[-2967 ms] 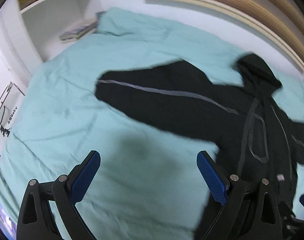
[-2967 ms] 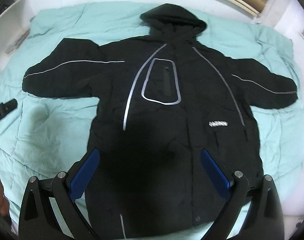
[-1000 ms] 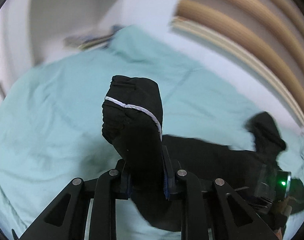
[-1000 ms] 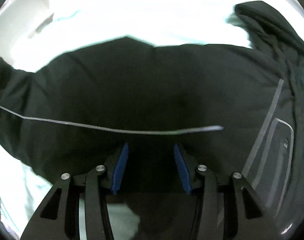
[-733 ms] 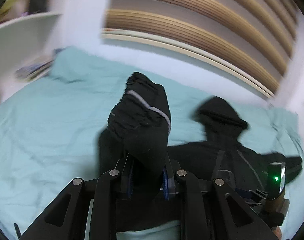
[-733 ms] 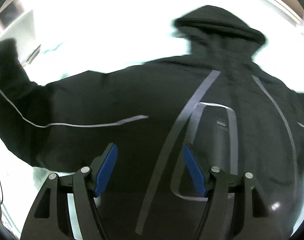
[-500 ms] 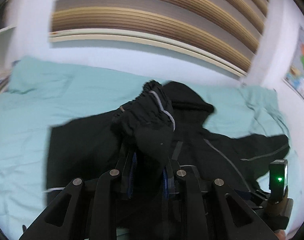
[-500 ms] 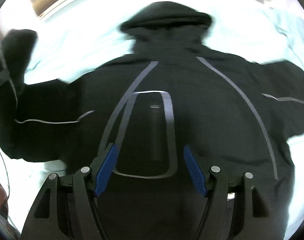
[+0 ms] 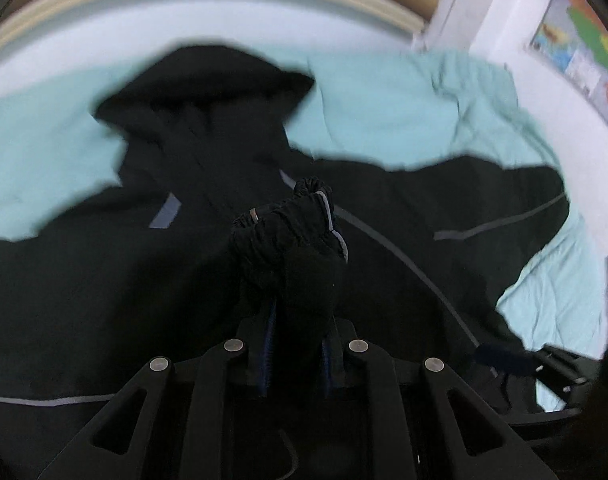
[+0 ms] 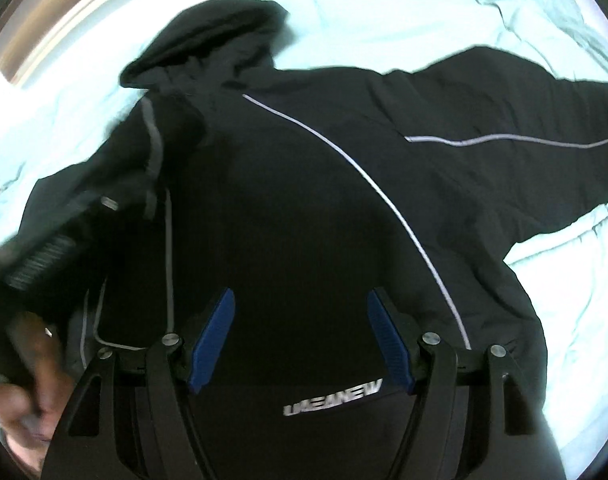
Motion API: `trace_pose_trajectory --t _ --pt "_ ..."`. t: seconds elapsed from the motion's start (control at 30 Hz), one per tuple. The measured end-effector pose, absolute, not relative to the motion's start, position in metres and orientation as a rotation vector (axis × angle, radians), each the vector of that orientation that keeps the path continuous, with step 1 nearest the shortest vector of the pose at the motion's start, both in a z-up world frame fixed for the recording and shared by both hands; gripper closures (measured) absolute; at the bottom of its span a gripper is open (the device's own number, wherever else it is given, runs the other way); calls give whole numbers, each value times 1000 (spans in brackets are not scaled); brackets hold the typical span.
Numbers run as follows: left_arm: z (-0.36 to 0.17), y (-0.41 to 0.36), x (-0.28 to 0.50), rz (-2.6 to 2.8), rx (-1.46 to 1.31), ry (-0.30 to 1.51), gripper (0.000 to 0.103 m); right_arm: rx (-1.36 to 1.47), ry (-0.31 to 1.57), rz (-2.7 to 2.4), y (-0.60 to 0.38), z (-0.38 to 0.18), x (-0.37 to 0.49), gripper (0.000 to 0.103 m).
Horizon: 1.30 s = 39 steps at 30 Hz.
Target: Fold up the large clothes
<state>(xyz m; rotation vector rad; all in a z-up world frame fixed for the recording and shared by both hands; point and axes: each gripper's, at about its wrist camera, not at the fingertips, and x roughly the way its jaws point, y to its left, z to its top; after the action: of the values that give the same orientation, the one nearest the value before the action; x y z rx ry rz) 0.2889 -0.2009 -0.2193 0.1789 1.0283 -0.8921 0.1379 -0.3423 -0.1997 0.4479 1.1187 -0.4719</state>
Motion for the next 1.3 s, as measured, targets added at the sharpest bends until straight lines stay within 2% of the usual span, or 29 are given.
trace_pose_trajectory --t 0.1,0.13,0.23,0.27,0.43,0.57,0.83,0.9,0.97,1.03,1.13,1.3 --pt "-248 -212 291 -895 153 1106 80 446 1131 -475 -354 -206 134 32" --pt "-251 -214 290 -902 141 1113 75 443 1133 -474 -358 -209 134 32" --pt "-254 -214 290 -976 61 1160 49 443 1132 -462 -366 -213 135 32" --pt "-253 -213 289 -1006 29 1178 47 450 1129 -454 -369 -213 135 32" --pt "-230 -194 288 -1083 -48 1231 45 511 1082 -409 -380 -206 136 31" --pt "-206 -152 290 -1026 -83 1184 40 540 1048 -373 -378 -203 147 18" --pt "-182 -74 311 -847 -153 1123 38 729 1055 -216 -374 -239 206 19" --pt "-179 -58 317 -784 -139 1106 38 761 1073 -192 -374 -248 218 32" --pt "-178 -43 322 -730 -131 1091 38 731 1077 -190 -370 -247 225 56" --pt "-177 -33 328 -683 -128 1080 38 633 1056 -186 -361 -231 226 65" --pt "-177 -27 335 -636 -106 1062 38 508 999 -221 -357 -198 220 72" --pt "-184 -43 340 -666 -90 1051 38 387 890 -378 -385 -149 193 73"
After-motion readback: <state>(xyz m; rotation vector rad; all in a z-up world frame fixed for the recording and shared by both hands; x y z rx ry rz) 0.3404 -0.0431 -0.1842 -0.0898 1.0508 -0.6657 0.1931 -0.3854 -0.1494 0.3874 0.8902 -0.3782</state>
